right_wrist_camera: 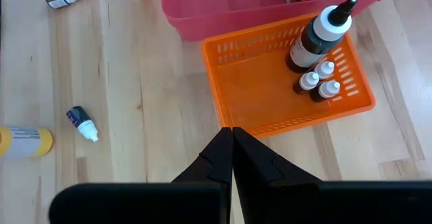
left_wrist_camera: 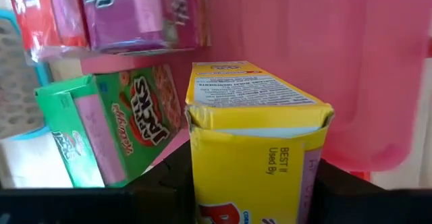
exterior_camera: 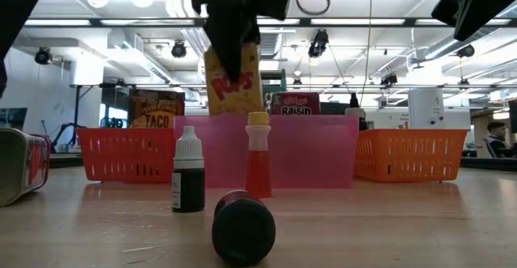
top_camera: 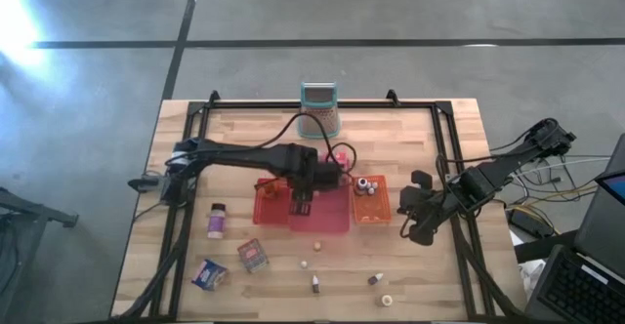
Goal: Pick & Place Kitchen Items
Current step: Put the yellow cereal box into the pink bin
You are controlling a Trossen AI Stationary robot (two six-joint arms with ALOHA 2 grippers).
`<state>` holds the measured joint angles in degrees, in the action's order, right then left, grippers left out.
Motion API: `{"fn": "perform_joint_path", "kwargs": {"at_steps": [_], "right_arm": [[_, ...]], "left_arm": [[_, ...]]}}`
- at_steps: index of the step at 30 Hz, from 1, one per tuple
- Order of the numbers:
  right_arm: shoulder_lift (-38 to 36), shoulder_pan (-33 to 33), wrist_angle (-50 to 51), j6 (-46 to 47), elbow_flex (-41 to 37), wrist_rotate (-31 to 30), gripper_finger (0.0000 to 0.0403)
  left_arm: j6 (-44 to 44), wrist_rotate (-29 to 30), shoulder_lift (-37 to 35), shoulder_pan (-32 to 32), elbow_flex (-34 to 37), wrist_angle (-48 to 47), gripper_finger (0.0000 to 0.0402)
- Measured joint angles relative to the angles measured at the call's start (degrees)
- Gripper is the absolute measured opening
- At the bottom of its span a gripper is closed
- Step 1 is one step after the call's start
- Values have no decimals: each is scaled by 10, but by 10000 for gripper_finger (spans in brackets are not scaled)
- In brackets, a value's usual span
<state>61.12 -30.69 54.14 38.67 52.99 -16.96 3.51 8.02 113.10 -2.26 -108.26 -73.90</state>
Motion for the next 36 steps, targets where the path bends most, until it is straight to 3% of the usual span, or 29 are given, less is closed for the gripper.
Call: {"fn": "perform_joint_path", "kwargs": {"at_steps": [18, 36], "right_arm": [[0, -1, 0, -3, 0, -1, 8], [0, 0, 0, -3, -1, -1, 8]], "left_arm": [[9, -15, 0, 52, 92, 93, 161], [11, -27, -2, 64, 117, 140, 161]]}}
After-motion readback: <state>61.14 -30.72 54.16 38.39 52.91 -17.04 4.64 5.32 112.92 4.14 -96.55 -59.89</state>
